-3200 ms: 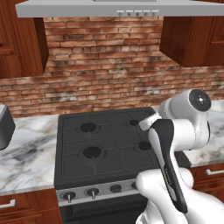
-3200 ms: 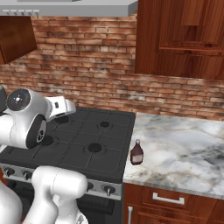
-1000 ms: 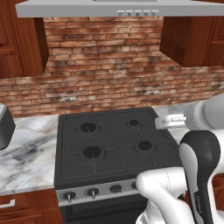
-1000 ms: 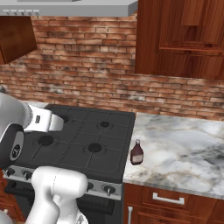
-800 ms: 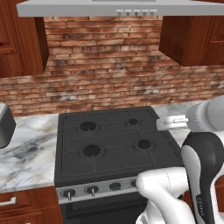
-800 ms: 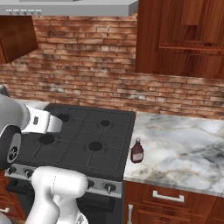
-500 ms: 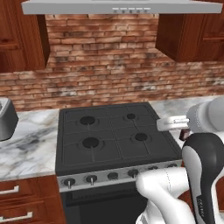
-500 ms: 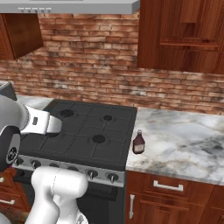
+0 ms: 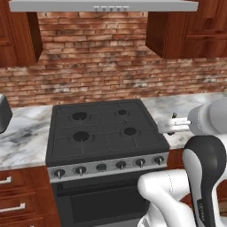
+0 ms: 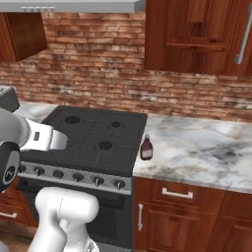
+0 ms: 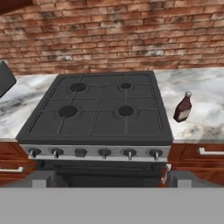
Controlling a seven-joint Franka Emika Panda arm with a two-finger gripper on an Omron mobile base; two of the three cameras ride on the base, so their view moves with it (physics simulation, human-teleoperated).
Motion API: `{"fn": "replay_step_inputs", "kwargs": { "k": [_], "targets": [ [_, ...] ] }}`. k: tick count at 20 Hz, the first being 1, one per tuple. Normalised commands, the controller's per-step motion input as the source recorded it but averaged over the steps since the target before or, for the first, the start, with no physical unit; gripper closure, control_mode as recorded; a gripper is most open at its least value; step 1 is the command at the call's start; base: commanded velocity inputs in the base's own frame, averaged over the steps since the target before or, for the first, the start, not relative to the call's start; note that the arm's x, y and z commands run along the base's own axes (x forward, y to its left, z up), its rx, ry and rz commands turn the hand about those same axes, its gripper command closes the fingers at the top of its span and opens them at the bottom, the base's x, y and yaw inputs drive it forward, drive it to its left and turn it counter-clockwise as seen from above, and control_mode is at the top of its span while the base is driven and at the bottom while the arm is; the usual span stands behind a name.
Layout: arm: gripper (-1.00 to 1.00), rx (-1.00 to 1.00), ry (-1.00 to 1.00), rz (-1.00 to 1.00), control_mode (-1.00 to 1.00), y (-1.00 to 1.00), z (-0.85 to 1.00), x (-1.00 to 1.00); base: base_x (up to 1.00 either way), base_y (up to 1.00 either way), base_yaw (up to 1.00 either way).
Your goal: Take 2 condiments from the cabinet and move them on the counter near the stove.Make sure the condiments are lined up with each other, next to each other.
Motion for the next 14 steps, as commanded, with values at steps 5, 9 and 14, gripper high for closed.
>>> {"fn": "replay_step_inputs", "kwargs": {
  "k": [5,9,14],
  "targets": [
    [-1.0,0.0,0.0,0.0,1.0,0.0,0.0,0.0,0.0,-0.98,0.0],
    [-1.0,0.0,0.0,0.0,1.0,0.0,0.0,0.0,0.0,-1.0,0.0],
    [-1.0,0.0,0.0,0.0,1.0,0.0,0.0,0.0,0.0,-1.0,0.0]
  ]
}}
